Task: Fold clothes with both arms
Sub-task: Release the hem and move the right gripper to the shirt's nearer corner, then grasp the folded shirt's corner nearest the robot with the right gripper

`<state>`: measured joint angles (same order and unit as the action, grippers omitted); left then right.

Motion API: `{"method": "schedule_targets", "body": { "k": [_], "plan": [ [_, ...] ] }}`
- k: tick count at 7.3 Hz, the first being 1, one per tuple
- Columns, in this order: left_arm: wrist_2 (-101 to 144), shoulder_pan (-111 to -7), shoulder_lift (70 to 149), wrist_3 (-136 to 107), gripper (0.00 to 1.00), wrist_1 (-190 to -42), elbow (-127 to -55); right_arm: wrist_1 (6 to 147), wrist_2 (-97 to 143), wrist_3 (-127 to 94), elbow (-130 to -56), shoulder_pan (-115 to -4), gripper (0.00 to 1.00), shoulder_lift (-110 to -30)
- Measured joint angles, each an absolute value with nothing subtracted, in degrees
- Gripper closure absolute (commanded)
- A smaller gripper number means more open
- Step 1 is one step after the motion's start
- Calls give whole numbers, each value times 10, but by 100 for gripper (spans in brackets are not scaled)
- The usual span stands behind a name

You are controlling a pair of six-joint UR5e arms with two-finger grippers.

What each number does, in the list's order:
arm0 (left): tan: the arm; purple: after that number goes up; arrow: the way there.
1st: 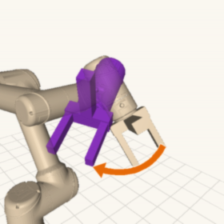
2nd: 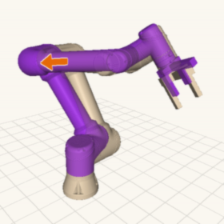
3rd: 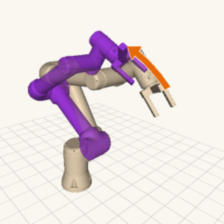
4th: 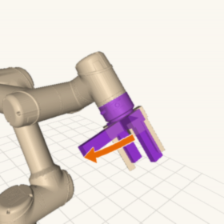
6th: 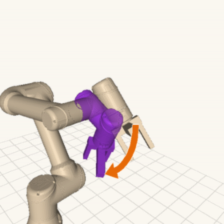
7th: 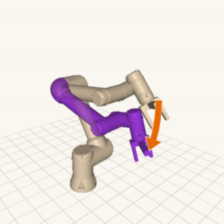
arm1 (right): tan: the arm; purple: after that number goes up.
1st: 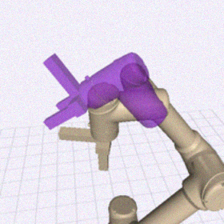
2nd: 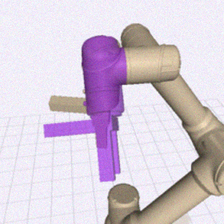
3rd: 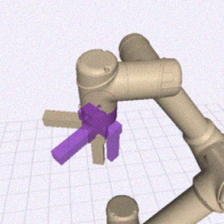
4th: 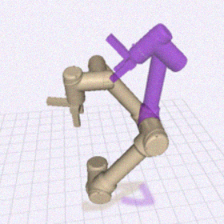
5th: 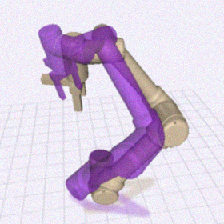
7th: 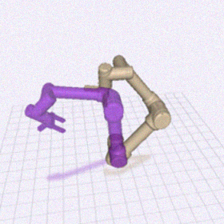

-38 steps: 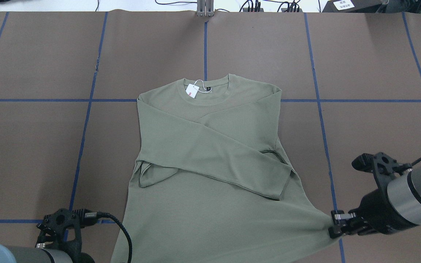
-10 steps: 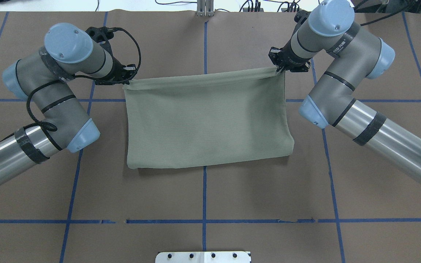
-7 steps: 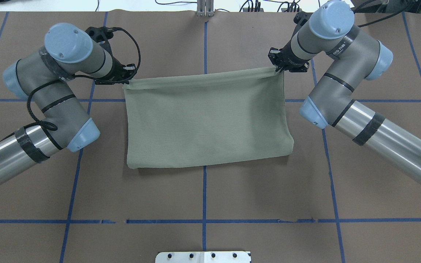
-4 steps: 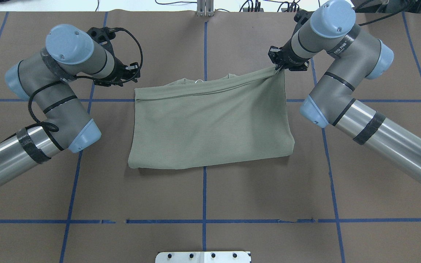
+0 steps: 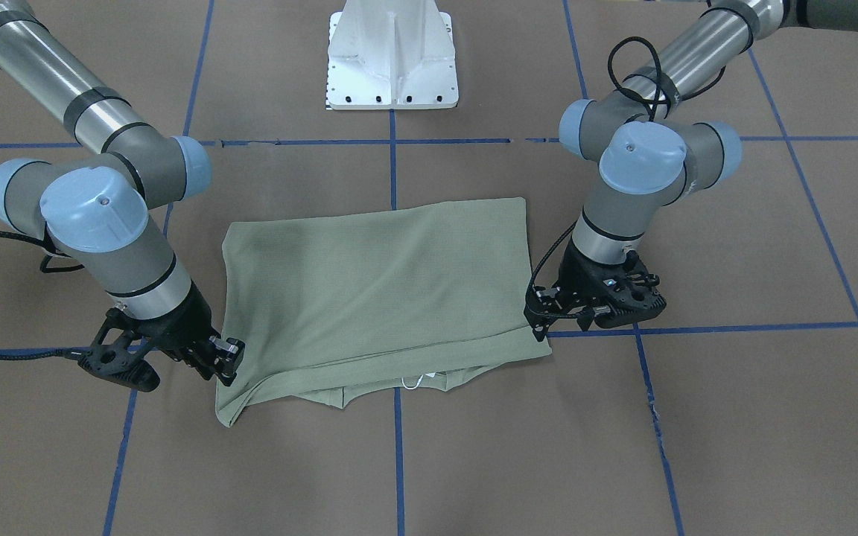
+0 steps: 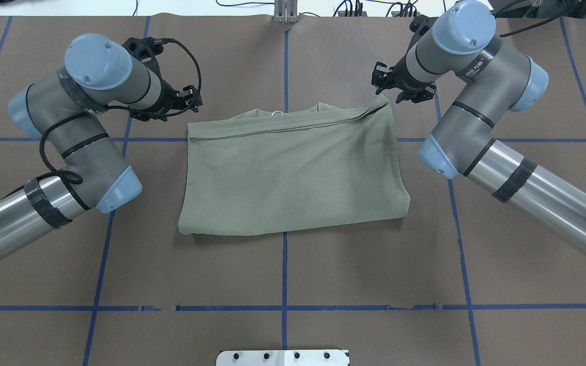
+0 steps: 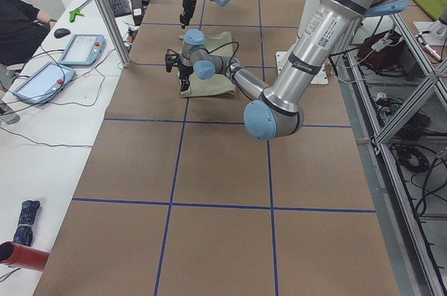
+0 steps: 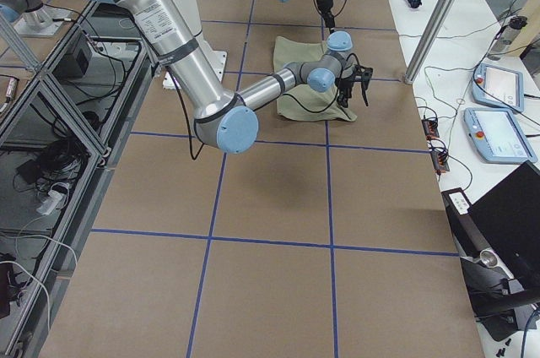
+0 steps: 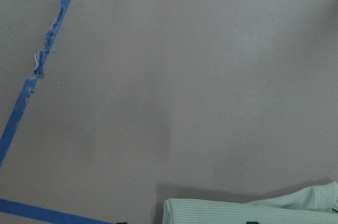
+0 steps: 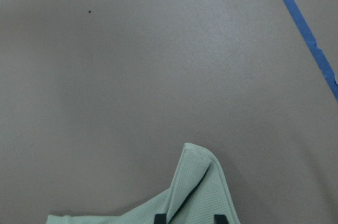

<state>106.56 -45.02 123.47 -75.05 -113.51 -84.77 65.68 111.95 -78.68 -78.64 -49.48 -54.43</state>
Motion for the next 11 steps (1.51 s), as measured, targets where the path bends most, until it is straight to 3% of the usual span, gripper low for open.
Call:
{"method": "schedule_targets", "body": {
  "k": [2, 5, 7, 8, 9, 10, 11],
  "plan": [
    [1068, -451, 1231, -749, 20, -1132, -868, 659, 1130, -789, -843, -478, 0, -585],
    [1082, -449, 1221, -756, 20, -1125, -914, 664, 1128, -803, -991, -409, 1, -725],
    [1084, -448, 1219, -761, 20, -1124, -922, 664, 1121, -805, -1017, -372, 7, -769],
    [1084, -448, 1219, -761, 20, -1125, -923, 664, 1118, -805, -1019, -359, 25, -775],
    [1082, -447, 1219, -761, 20, -1125, -923, 664, 1117, -805, -1019, -350, 76, -775],
    [1081, -446, 1219, -761, 20, -1125, -923, 664, 1116, -805, -1019, -345, 100, -773],
    [1081, -446, 1218, -760, 20, -1125, -922, 665, 1116, -805, -1018, -342, 100, -772]
  ]
}}
